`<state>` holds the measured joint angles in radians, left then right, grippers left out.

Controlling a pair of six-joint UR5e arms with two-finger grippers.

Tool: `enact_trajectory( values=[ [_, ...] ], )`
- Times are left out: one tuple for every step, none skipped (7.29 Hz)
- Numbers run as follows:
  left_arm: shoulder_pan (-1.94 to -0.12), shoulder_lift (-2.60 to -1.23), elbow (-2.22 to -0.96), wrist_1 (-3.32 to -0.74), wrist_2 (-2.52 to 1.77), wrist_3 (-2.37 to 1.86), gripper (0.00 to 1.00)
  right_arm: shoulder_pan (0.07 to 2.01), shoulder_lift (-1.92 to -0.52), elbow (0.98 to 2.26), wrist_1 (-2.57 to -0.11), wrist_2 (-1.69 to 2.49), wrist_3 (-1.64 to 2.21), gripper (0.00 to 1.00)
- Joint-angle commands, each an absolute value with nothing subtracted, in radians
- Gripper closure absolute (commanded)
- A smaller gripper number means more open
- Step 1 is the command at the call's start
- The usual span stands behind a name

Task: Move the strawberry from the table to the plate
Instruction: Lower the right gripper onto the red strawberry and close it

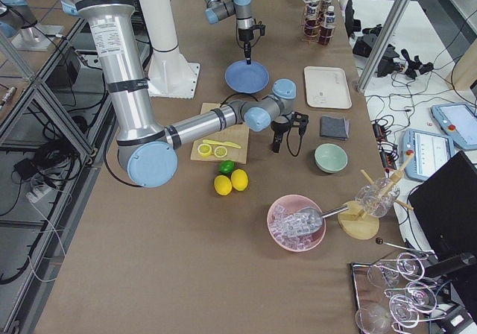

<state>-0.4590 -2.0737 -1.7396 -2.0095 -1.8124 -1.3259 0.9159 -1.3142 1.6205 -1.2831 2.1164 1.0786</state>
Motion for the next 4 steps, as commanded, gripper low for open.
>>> enact_trajectory(
  values=[
    [-0.459,-2.069,-1.740,-2.010,-1.810,-1.324,1.00,0.865,-1.293,1.592,-1.272,2.080,1.109,0.00],
    [-0.460,-2.065,-1.740,-2.010,-1.810,-1.322,1.00,0.859,-1.295,1.591,-1.273,2.080,1.111,0.00],
    [-0.460,-2.063,-1.746,-2.010,-1.812,-1.324,1.00,0.850,-1.295,1.582,-1.270,2.079,1.109,0.00],
    [-0.460,-2.062,-1.747,-2.010,-1.812,-1.324,1.00,0.845,-1.296,1.575,-1.266,2.079,1.109,0.00]
  ],
)
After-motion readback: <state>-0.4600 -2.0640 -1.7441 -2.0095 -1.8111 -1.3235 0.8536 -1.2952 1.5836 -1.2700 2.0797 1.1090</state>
